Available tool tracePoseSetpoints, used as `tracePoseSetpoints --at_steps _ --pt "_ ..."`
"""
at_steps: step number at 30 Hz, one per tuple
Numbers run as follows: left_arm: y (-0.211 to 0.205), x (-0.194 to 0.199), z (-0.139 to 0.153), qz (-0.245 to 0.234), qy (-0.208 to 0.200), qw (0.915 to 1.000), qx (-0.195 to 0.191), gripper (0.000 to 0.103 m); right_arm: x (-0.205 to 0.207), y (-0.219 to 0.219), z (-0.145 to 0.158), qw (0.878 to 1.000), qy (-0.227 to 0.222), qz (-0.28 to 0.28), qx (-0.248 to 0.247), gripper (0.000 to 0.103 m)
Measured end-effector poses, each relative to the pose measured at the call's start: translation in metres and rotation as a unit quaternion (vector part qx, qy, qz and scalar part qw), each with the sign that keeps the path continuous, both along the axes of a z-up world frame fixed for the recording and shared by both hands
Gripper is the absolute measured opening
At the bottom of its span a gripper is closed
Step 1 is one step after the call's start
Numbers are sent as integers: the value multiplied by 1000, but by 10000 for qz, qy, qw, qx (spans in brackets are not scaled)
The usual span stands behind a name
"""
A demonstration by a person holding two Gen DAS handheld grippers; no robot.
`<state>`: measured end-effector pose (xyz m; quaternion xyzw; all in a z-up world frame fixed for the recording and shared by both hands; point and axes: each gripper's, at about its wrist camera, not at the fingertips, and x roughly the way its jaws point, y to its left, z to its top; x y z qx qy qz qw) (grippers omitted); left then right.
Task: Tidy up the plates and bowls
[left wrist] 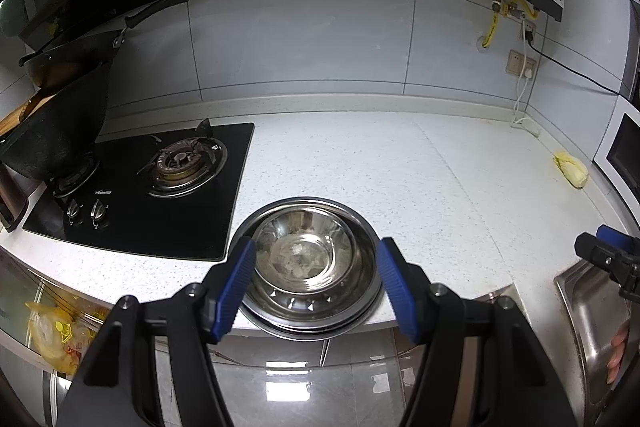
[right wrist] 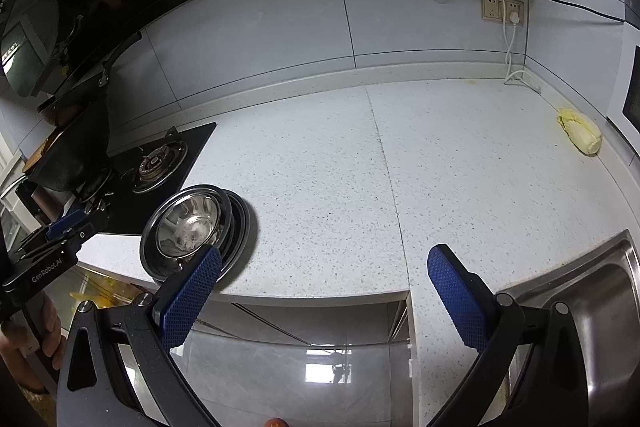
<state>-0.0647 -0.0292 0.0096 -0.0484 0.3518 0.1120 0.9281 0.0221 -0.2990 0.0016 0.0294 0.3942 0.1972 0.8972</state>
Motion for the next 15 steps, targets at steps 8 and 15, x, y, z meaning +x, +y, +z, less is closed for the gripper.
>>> tracePoseSetpoints --at_steps 8,15 --pt "1 -2 0 67 14 10000 -21 61 2 1 -2 10000 20 15 -26 102" --pt "1 -3 0 74 14 10000 -17 61 1 1 -1 10000 15 14 -37 102"
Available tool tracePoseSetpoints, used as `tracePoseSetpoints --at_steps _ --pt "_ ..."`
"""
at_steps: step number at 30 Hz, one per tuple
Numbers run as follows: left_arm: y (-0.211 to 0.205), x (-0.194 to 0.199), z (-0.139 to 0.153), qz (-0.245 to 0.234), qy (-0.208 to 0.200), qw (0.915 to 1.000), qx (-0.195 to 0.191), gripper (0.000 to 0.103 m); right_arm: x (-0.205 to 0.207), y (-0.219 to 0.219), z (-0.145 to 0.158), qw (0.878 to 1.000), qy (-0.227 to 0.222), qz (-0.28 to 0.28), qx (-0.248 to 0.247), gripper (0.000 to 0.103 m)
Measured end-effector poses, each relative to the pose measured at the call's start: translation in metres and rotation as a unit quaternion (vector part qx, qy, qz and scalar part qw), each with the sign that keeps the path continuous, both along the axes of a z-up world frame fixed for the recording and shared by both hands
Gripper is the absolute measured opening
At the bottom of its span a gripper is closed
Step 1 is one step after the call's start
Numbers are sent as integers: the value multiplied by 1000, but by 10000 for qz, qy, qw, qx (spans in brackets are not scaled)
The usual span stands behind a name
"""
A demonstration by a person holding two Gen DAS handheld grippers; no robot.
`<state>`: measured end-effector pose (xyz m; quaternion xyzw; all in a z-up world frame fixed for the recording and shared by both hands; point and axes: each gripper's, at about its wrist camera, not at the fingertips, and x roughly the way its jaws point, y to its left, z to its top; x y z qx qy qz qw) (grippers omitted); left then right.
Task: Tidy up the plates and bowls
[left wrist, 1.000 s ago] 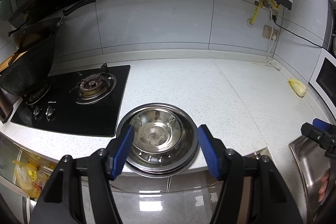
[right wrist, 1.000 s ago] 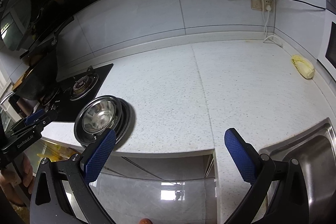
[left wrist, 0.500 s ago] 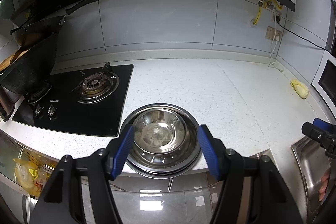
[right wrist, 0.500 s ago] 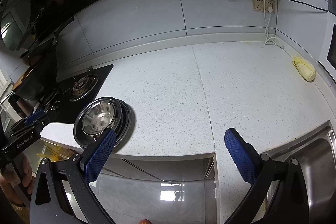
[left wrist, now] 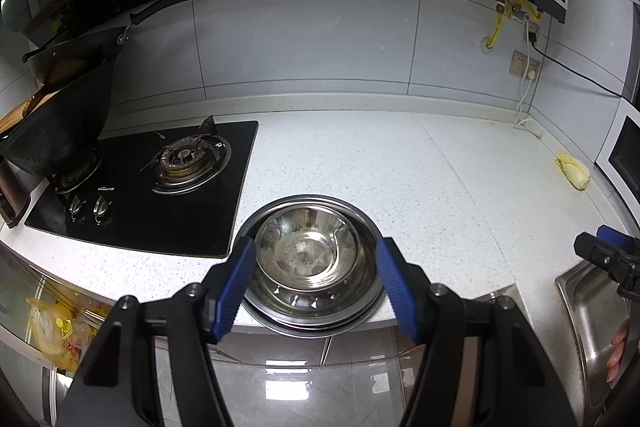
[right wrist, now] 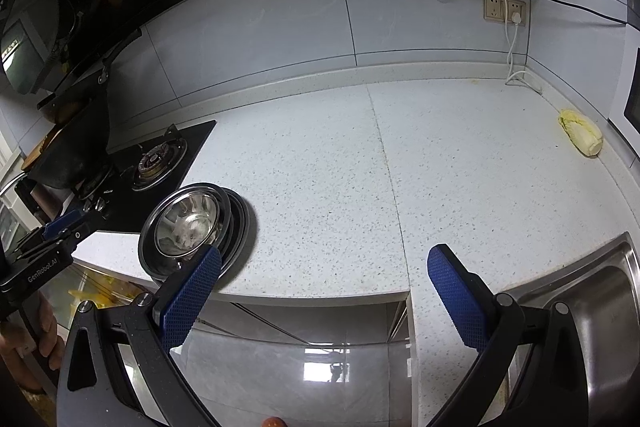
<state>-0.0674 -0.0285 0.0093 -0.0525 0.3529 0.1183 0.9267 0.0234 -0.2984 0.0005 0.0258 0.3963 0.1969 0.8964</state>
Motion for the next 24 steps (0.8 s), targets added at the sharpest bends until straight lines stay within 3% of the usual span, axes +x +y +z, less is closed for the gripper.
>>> tracePoseSetpoints --at_steps 24 --pt "1 -11 5 115 -2 9999 23 61 -1 3 0 9999 -24 169 -17 102"
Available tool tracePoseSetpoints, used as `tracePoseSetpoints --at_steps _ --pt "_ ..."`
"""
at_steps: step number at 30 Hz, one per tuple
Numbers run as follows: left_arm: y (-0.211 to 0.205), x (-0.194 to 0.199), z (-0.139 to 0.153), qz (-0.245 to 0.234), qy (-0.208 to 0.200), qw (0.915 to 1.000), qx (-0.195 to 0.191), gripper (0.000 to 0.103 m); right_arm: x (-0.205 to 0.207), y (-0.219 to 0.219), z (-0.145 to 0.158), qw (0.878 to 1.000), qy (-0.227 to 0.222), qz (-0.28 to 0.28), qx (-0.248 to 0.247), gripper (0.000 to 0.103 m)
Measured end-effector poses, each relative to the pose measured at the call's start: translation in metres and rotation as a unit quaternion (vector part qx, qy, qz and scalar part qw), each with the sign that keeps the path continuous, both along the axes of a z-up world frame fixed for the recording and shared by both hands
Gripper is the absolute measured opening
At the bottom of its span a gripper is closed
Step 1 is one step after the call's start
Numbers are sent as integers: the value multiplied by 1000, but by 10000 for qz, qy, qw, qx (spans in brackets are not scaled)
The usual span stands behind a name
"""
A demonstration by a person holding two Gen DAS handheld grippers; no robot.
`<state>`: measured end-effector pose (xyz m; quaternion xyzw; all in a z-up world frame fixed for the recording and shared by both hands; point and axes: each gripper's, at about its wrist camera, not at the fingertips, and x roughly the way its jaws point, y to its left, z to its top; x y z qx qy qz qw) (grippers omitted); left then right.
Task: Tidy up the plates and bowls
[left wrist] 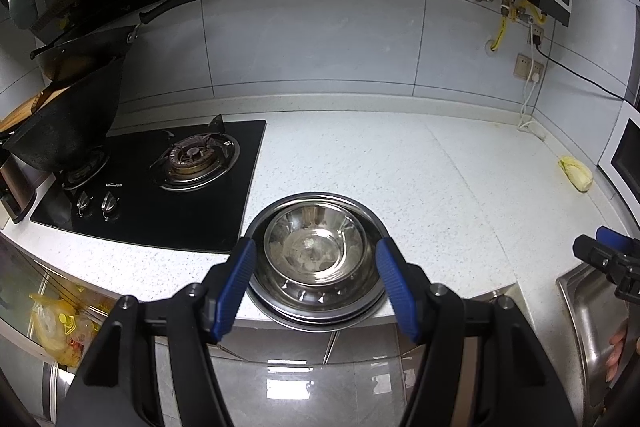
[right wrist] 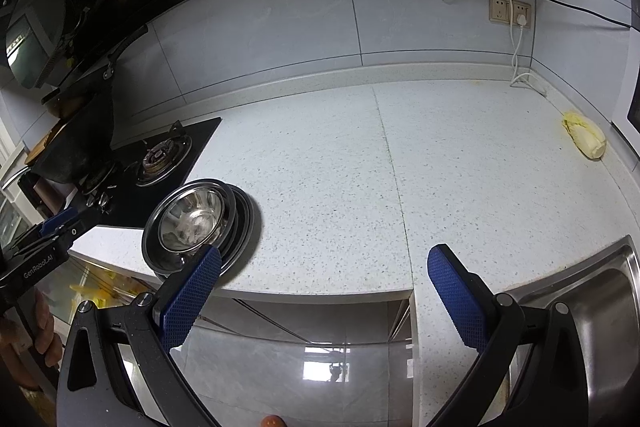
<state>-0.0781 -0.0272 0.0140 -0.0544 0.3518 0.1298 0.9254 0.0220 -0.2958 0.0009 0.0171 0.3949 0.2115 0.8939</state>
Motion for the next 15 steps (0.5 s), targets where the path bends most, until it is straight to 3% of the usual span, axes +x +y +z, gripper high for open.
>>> tracePoseSetpoints --at_steps 15 --pt "11 -9 3 236 -19 9997 63 61 3 24 2 9987 -138 483 -115 102"
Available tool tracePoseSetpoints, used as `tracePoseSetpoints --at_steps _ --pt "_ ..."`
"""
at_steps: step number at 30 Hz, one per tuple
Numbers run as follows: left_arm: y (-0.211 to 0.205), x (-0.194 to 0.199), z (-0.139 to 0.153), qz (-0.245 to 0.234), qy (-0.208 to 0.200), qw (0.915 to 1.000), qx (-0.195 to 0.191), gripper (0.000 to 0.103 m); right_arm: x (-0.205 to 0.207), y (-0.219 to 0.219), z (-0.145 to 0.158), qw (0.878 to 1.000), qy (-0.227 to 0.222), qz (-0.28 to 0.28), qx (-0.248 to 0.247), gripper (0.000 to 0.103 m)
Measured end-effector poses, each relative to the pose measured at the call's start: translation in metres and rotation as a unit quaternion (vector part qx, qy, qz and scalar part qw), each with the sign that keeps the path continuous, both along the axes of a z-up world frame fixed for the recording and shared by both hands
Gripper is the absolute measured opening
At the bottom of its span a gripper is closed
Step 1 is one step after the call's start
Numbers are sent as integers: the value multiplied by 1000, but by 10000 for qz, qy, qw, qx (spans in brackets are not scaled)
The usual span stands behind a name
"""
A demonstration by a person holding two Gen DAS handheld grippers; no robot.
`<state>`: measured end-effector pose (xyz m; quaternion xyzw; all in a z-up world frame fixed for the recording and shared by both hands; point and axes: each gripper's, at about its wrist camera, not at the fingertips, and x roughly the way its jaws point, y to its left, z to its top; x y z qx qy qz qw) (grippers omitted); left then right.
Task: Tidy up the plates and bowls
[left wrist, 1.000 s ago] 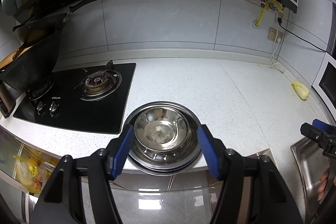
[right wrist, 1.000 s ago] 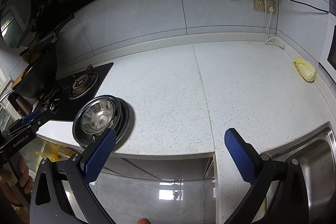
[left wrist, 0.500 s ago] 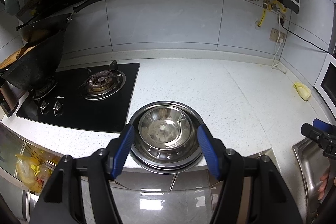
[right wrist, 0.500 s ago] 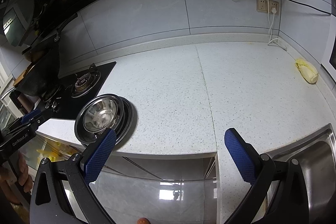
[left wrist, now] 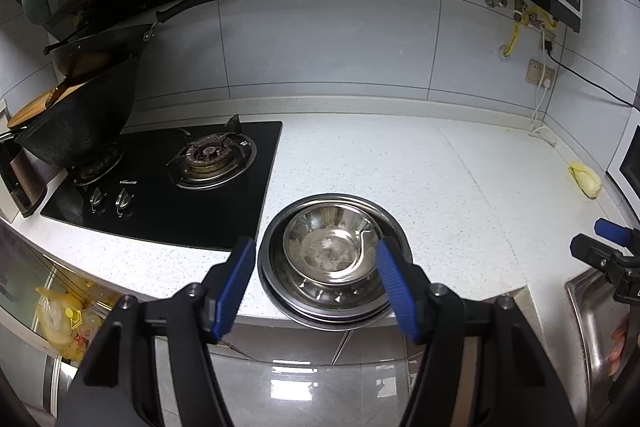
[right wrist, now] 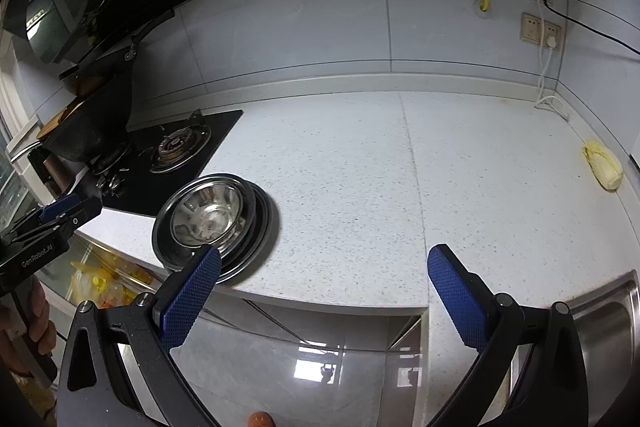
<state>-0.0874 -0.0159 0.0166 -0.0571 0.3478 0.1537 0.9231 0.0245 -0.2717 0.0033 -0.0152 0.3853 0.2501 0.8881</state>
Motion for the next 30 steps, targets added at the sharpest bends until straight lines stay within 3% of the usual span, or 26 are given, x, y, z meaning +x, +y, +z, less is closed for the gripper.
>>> tracePoseSetpoints --at_steps 21,30 --pt "16 -12 5 292 -6 9996 61 61 -7 42 0 9965 -84 828 -84 102" --pt "16 -12 7 253 -36 9997 53 61 -7 28 2 9986 -102 524 -60 102"
